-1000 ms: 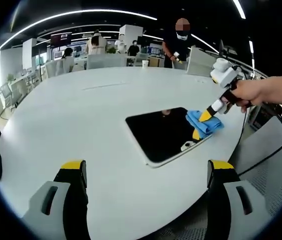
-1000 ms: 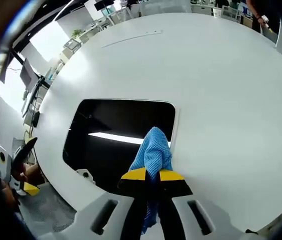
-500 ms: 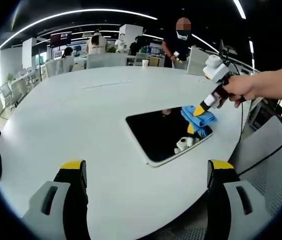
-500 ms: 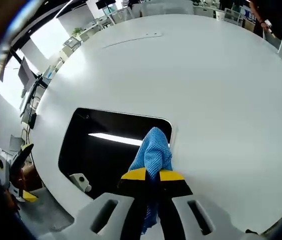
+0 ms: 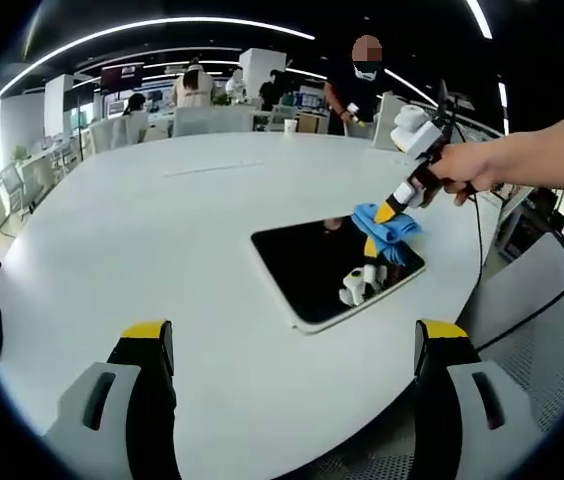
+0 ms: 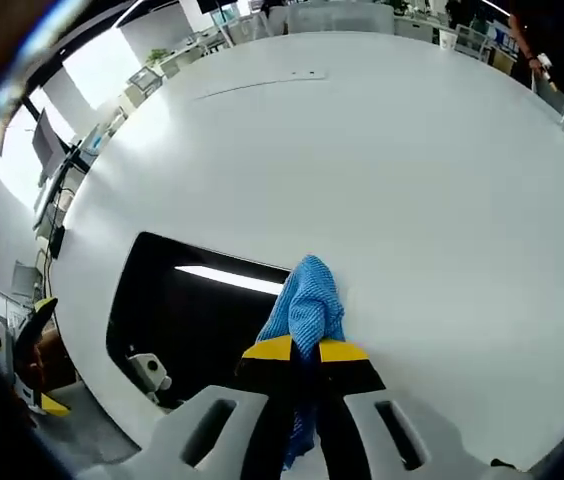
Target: Wipe the mirror surface with the cleaning cloth until all visible marks leave the cleaned area.
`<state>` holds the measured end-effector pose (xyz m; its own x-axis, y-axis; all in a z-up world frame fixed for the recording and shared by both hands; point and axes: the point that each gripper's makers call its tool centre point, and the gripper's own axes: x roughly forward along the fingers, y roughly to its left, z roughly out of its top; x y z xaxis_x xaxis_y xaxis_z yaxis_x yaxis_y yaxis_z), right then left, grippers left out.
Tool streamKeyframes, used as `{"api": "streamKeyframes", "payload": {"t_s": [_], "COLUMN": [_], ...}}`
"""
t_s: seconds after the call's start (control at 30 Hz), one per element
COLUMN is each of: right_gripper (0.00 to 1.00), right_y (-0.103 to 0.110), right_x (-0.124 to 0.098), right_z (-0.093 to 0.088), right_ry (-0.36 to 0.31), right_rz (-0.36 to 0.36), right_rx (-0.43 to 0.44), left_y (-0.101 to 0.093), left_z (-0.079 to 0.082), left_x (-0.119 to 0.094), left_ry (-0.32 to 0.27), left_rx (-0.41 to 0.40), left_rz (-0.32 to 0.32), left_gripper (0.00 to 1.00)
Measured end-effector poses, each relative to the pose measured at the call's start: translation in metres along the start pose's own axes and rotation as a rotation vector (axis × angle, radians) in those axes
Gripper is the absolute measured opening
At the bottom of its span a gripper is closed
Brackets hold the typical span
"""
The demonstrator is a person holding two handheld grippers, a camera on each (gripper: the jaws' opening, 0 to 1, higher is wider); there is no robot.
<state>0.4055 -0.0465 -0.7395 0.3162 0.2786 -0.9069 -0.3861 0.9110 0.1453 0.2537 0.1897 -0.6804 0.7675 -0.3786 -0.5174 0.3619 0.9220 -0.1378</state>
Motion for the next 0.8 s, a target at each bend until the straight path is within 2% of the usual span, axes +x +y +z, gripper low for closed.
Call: {"api": "streamKeyframes", "payload": {"t_s": [0.13, 0.3, 0.8], "right_gripper": [0.00, 0.00, 0.00], "right_y": [-0.002, -0.006, -0.010], "right_x": [0.002, 0.006, 0.013], "right_z": [0.008, 0.017, 0.034], "right_ry": [-0.003, 0.002, 0.002], "right_rz": [-0.019, -0.021, -0.040], "right_rx": [-0.033, -0.032, -0.039], "left_y": [0.002, 0.005, -0.003], "left_z": [-0.002, -0.003, 0.002], "left_x": [0.001, 0.001, 0.000], "left_ry": [0.001, -0.001, -0.001], "left_rx": [-0.007, -0.006, -0.004], "left_rz": [0.001, 0.003, -0.007], "left_gripper": [0.99, 0.99, 0.99]}}
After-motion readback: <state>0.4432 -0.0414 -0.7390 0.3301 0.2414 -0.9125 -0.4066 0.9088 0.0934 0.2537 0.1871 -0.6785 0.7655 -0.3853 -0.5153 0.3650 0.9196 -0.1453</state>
